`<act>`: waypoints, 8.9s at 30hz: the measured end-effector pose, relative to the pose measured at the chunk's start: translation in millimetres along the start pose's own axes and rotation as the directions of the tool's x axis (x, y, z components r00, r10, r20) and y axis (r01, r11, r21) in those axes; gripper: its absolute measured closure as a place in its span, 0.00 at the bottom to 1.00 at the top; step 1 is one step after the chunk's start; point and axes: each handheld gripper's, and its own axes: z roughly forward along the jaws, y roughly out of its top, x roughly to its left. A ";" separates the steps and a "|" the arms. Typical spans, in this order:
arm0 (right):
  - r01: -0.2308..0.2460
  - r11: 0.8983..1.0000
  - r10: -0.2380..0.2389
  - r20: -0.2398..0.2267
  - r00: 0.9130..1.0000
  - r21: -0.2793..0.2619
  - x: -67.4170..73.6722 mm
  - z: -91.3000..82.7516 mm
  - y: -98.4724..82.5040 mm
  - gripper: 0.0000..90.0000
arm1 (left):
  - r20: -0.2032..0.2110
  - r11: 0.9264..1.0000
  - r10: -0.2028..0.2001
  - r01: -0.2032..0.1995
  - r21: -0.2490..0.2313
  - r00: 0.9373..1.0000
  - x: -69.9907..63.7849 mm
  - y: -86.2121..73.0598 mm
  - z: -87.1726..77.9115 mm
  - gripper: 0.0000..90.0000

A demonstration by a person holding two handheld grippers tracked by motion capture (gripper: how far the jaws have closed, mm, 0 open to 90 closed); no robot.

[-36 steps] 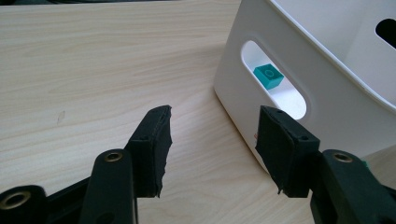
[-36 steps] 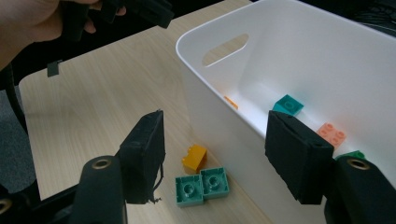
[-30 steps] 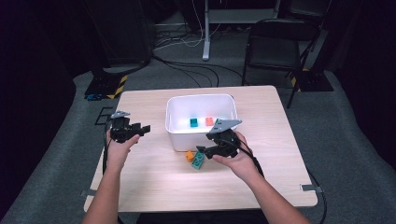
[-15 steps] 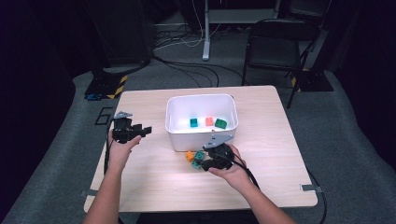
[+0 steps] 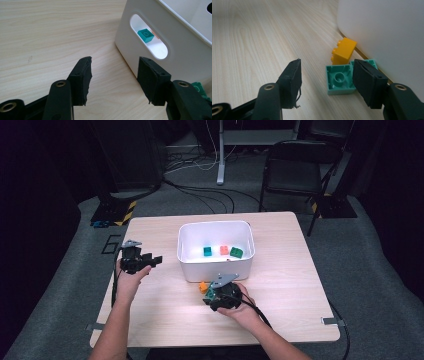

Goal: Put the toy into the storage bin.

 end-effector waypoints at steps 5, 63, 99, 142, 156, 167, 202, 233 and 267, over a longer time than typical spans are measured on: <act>0.007 1.000 -0.006 -0.022 1.000 0.013 3.2 9.8 -0.5 0.45 | -0.002 1.000 -0.002 0.002 -0.011 1.000 0.6 -0.7 -0.4 0.50; 0.037 0.996 -0.037 -0.002 0.999 0.086 15.2 24.6 -9.5 0.64 | -0.001 1.000 -0.010 0.010 -0.015 1.000 2.9 -0.6 -3.7 0.50; -0.027 1.000 0.027 -0.049 0.998 -0.012 -8.4 -72.3 50.9 0.65 | -0.001 0.998 -0.025 0.025 -0.054 1.000 8.4 3.6 -15.8 0.50; -0.143 0.989 0.147 0.118 0.982 -0.041 -100.9 -104.7 101.9 0.65 | 0.007 0.999 -0.020 0.021 -0.042 1.000 7.2 3.8 -12.2 0.50; -0.199 0.980 0.199 0.137 0.970 -0.018 -126.1 -83.3 117.1 0.65 | 0.009 0.999 -0.023 0.023 -0.041 1.000 7.6 3.6 -11.0 0.50; -0.221 0.975 0.216 0.160 0.963 0.011 -141.1 -65.2 130.5 0.65 | 0.009 0.999 -0.031 0.032 -0.044 0.999 10.0 3.5 -11.8 0.50; -0.179 0.983 0.170 0.165 0.971 0.037 -136.6 -26.1 147.9 0.55 | 0.011 0.998 -0.033 0.034 -0.054 0.999 11.6 3.7 -12.1 0.50; -0.027 0.995 0.036 0.087 0.996 -0.095 -31.7 -106.4 91.0 0.42 | 0.009 0.999 -0.027 0.028 -0.044 1.000 7.4 3.3 -10.7 0.49; -0.003 0.997 -0.003 0.079 0.997 0.073 -11.7 12.1 11.9 0.51 | 0.008 0.998 -0.029 0.030 -0.054 1.000 8.9 3.4 -12.5 0.49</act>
